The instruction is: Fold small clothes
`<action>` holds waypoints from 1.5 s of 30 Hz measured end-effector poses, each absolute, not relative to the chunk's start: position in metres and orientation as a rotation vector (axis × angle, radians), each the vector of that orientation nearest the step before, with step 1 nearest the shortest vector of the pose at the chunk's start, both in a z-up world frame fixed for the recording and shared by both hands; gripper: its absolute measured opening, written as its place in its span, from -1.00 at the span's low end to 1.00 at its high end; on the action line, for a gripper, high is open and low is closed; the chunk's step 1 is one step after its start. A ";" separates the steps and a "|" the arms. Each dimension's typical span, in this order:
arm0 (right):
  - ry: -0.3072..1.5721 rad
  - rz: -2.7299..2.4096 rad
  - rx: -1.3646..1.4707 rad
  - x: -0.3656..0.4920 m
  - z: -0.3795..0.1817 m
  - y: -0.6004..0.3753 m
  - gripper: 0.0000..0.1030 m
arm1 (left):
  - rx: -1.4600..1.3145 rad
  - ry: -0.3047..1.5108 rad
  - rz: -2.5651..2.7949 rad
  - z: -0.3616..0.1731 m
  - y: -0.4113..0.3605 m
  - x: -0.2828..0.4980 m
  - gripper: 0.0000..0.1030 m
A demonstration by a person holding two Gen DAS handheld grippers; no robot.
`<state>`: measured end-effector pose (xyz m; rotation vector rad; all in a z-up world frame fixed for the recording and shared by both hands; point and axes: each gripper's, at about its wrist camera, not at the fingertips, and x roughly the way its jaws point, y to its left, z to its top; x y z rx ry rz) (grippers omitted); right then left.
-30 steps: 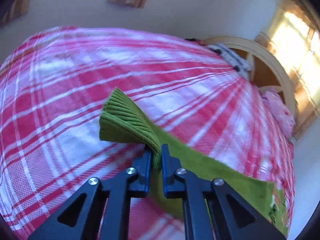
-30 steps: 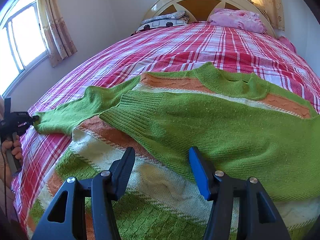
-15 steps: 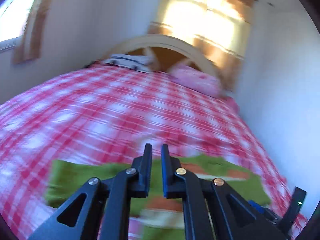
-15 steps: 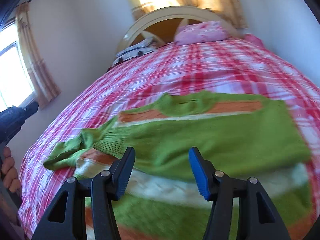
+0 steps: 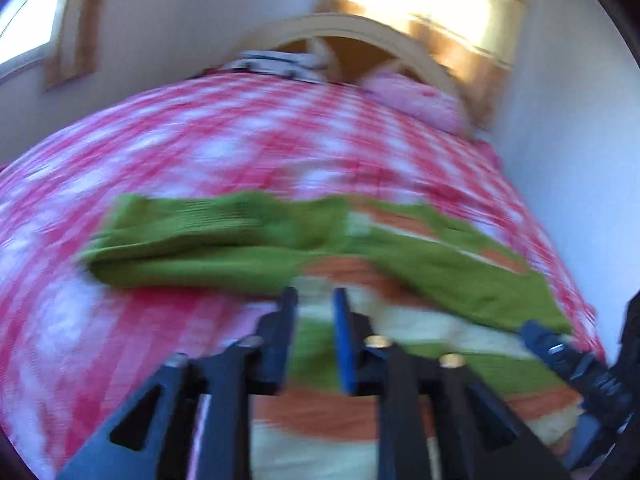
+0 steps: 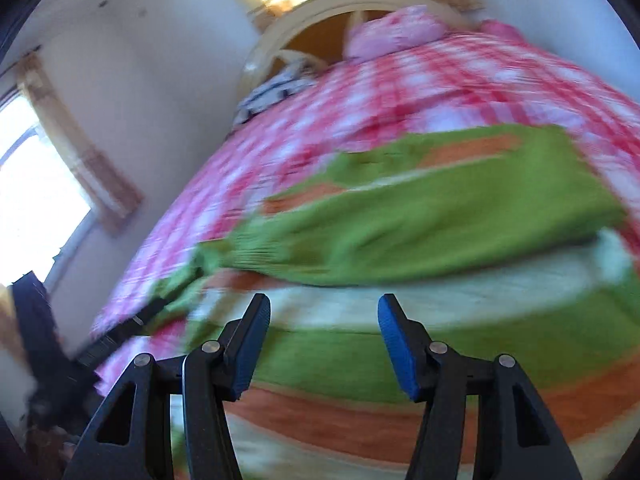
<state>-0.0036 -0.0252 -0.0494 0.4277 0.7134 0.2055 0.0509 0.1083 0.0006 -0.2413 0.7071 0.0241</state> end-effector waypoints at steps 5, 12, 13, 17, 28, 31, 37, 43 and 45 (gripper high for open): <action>0.770 0.421 0.488 0.044 -0.044 0.056 0.11 | -0.246 0.662 0.321 -0.012 0.191 0.033 0.16; 0.872 0.452 0.350 0.124 -0.064 0.163 0.11 | -0.299 0.724 0.417 -0.056 0.231 0.033 0.16; 0.883 0.438 0.339 0.131 -0.069 0.168 0.11 | -0.302 0.739 0.414 -0.063 0.230 0.032 0.16; 0.936 0.419 0.285 0.161 -0.089 0.198 0.11 | -0.264 0.721 0.386 -0.062 0.219 0.032 0.57; 0.896 0.394 0.056 0.161 -0.087 0.233 -0.76 | -0.268 0.723 0.353 -0.065 0.221 0.036 0.78; 0.811 0.399 0.013 0.150 -0.054 0.232 -0.76 | -0.266 0.724 0.355 -0.065 0.221 0.036 0.78; 0.633 0.393 -0.033 0.129 0.034 0.197 -0.77 | -0.264 0.726 0.356 -0.066 0.221 0.037 0.79; 0.483 0.298 -0.081 0.091 0.107 0.121 -0.90 | -0.241 0.736 0.369 -0.067 0.218 0.039 0.79; 0.465 0.252 -0.100 0.082 0.118 0.095 -0.90 | -0.233 0.740 0.375 -0.067 0.218 0.040 0.79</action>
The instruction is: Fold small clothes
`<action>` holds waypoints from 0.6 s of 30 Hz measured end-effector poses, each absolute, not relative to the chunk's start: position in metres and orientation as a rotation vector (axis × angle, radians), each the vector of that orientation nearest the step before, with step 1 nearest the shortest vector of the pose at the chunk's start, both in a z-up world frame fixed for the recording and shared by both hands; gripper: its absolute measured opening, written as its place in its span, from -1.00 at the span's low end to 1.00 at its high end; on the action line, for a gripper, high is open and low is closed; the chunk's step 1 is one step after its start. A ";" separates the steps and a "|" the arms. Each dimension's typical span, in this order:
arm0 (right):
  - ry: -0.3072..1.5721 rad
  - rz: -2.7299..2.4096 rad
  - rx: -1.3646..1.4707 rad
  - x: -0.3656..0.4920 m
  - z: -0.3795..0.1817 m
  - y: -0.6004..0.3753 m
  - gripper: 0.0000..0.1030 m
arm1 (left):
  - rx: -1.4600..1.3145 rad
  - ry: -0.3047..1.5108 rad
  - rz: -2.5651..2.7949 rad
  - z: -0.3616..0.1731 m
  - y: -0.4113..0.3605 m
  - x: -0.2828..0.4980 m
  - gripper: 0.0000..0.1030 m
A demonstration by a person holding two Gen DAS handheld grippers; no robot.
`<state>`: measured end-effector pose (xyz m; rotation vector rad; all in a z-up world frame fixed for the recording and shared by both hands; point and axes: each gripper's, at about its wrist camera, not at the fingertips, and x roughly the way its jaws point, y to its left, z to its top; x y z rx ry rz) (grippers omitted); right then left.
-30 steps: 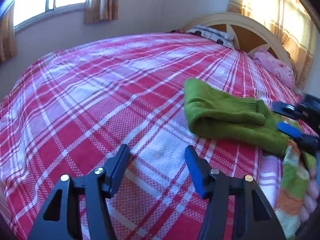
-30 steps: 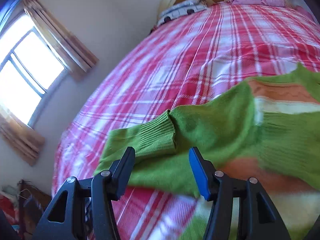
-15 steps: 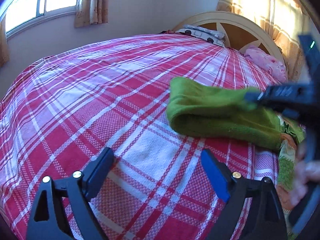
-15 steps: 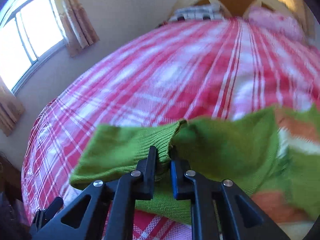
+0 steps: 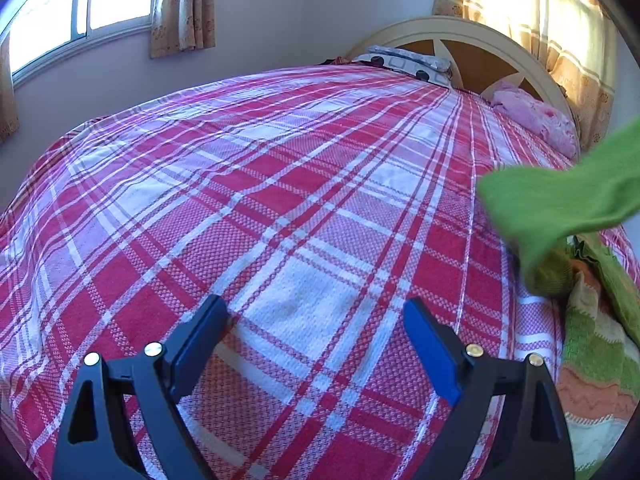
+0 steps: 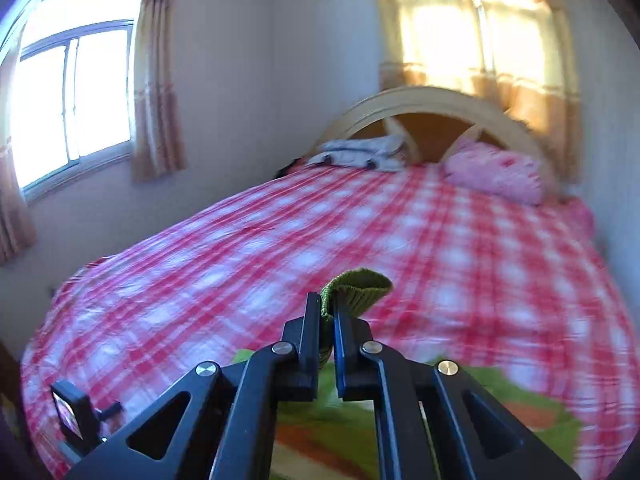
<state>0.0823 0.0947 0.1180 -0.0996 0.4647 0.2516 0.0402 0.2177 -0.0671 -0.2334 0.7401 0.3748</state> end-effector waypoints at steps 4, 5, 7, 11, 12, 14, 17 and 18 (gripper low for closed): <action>0.470 0.101 -0.133 0.069 0.117 0.027 -0.90 | -0.220 0.745 0.384 -0.067 0.216 0.040 0.79; 0.479 0.077 -0.116 0.066 0.114 0.010 -0.90 | -0.218 0.746 0.386 -0.067 0.215 0.040 0.79; 0.488 0.024 -0.105 0.059 0.106 -0.018 -0.90 | -0.212 0.748 0.391 -0.067 0.215 0.041 0.79; 0.553 -0.064 -0.059 0.049 0.072 -0.076 -0.91 | -0.203 0.752 0.398 -0.067 0.214 0.041 0.79; 0.578 -0.088 -0.056 0.047 0.058 -0.089 -0.91 | -0.201 0.753 0.400 -0.067 0.213 0.041 0.79; 0.616 -0.138 -0.068 0.045 0.037 -0.107 -0.91 | -0.197 0.754 0.403 -0.067 0.213 0.042 0.80; 0.679 -0.214 -0.068 0.042 0.003 -0.129 -0.91 | -0.195 0.755 0.405 -0.067 0.212 0.042 0.80; 0.695 -0.232 -0.069 0.039 -0.007 -0.135 -0.91 | -0.193 0.756 0.406 -0.067 0.212 0.042 0.80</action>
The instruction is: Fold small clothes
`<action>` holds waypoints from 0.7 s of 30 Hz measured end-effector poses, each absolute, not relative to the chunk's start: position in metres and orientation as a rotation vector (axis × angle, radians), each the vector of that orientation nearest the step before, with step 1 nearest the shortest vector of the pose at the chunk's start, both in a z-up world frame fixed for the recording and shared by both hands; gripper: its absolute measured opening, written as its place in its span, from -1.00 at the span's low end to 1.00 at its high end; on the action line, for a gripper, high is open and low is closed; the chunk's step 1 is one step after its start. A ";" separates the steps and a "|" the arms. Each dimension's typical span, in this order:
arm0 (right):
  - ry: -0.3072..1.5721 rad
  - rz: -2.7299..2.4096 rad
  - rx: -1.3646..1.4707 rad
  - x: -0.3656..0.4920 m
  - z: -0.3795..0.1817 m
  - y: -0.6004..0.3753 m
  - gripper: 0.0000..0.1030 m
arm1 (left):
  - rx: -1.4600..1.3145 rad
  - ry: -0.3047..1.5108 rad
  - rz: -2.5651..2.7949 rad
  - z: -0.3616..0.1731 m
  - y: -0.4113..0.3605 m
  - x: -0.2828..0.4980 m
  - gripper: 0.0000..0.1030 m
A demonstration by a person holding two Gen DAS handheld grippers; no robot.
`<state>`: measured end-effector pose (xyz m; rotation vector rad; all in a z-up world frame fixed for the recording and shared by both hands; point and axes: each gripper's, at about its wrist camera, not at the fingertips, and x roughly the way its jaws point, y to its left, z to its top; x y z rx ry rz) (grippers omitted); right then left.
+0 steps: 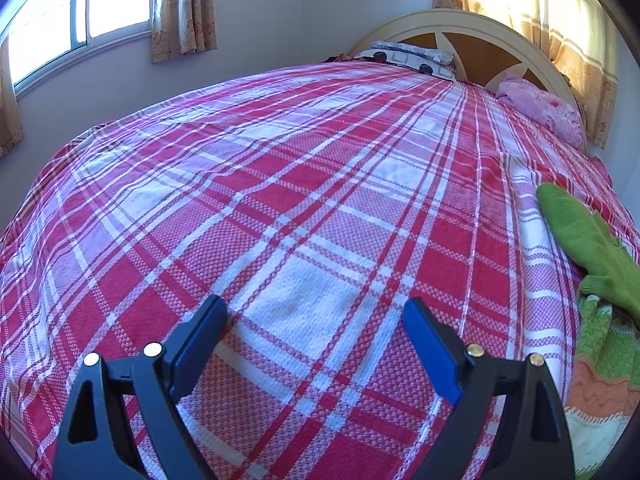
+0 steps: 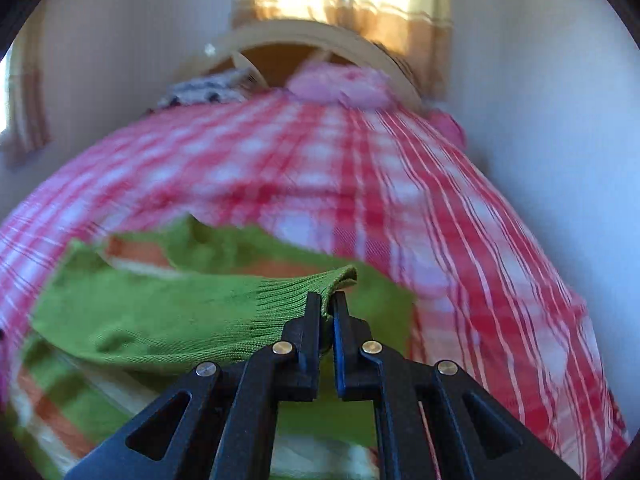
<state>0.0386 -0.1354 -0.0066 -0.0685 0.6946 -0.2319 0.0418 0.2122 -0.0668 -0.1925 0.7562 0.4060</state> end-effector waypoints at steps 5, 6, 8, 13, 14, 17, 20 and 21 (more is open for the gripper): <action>0.851 -0.207 0.015 0.044 -0.064 -0.161 -0.86 | -0.184 0.761 0.412 -0.067 0.211 0.043 0.82; 0.855 -0.203 0.036 0.044 -0.066 -0.165 -0.79 | -0.185 0.761 0.411 -0.067 0.211 0.043 0.82; 0.838 -0.211 0.098 0.036 -0.055 -0.175 -0.53 | -0.184 0.762 0.412 -0.067 0.210 0.043 0.83; 0.712 -0.391 0.127 -0.007 -0.022 -0.194 -0.44 | -0.175 0.765 0.416 -0.068 0.210 0.044 0.86; 0.689 -0.376 0.142 -0.014 -0.016 -0.193 -0.44 | -0.174 0.764 0.418 -0.068 0.209 0.044 0.86; 0.672 -0.308 0.121 -0.019 -0.006 -0.178 -0.44 | -0.173 0.766 0.419 -0.068 0.209 0.044 0.87; 0.712 -0.192 0.072 -0.002 -0.009 -0.146 -0.45 | -0.172 0.774 0.419 -0.068 0.209 0.045 0.87; 0.727 -0.156 0.066 0.005 -0.013 -0.136 -0.45 | -0.168 0.784 0.420 -0.067 0.209 0.046 0.87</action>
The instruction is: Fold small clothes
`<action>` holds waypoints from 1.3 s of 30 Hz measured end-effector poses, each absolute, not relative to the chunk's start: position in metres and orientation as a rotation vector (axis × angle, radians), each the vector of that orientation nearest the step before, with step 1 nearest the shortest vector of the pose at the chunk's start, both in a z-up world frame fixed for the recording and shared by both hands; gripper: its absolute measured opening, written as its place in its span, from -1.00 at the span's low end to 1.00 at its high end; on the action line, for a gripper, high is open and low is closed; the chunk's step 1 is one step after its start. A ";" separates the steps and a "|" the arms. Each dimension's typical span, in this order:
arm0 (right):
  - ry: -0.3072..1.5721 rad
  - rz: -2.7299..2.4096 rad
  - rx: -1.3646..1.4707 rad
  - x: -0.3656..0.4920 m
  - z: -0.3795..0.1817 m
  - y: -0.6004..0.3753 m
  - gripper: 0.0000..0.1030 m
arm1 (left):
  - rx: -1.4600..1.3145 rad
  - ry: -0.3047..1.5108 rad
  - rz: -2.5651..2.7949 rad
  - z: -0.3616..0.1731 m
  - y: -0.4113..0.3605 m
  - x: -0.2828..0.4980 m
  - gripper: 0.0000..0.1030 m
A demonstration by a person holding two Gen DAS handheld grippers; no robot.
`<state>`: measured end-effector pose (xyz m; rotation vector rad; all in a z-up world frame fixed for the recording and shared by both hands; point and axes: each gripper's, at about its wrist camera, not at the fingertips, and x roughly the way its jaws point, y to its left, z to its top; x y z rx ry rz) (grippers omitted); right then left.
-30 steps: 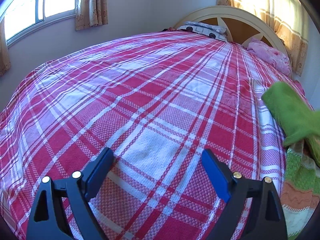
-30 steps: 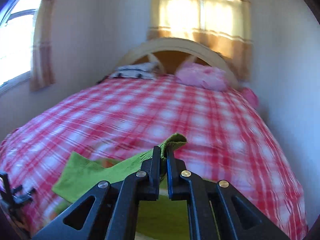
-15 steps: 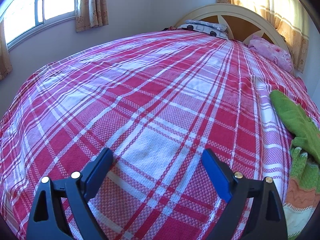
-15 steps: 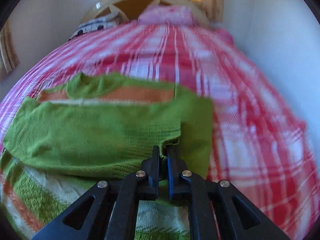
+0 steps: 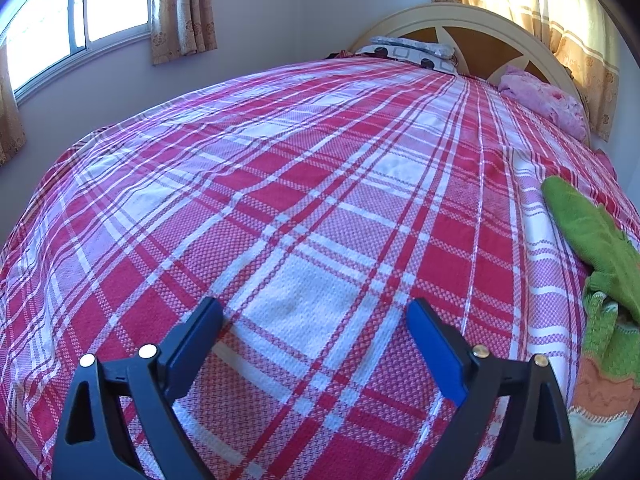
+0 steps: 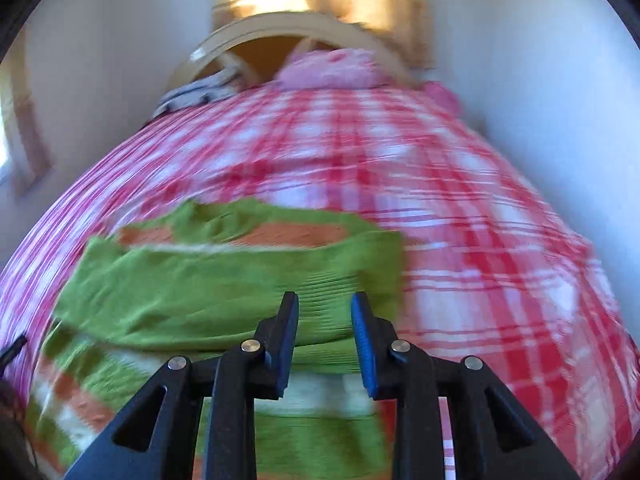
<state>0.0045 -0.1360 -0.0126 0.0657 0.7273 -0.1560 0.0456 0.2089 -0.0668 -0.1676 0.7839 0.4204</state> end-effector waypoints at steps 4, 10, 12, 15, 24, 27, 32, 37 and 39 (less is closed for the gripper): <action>0.779 -0.008 0.063 0.026 -0.032 -0.086 -0.45 | -0.160 0.828 0.387 -0.058 0.199 0.049 0.86; 0.774 0.136 0.003 0.045 -0.044 -0.005 -0.45 | -0.137 0.853 0.116 -0.041 0.135 0.063 0.87; 0.777 0.155 0.021 0.049 -0.045 0.003 -0.45 | -0.050 0.889 0.064 -0.044 0.103 0.078 0.87; 0.763 0.163 0.043 0.045 -0.043 0.007 -0.45 | 0.039 0.906 0.046 -0.053 0.069 0.102 0.87; 0.762 0.084 0.046 0.045 -0.049 -0.024 -0.45 | -0.087 0.935 0.138 -0.053 0.069 0.159 0.97; 0.832 0.043 0.049 0.058 -0.074 -0.036 -0.45 | -0.171 0.962 0.151 -0.057 0.085 0.148 0.97; 0.843 0.055 0.072 0.062 -0.080 -0.042 -0.42 | -0.049 0.972 0.106 -0.059 0.075 0.133 1.00; 0.846 0.048 0.035 0.051 -0.069 -0.041 -0.37 | -0.072 0.935 0.102 -0.039 0.084 0.107 1.00; 0.806 0.023 0.028 0.036 -0.059 -0.045 -0.37 | -0.046 0.875 0.129 -0.028 0.086 0.099 1.00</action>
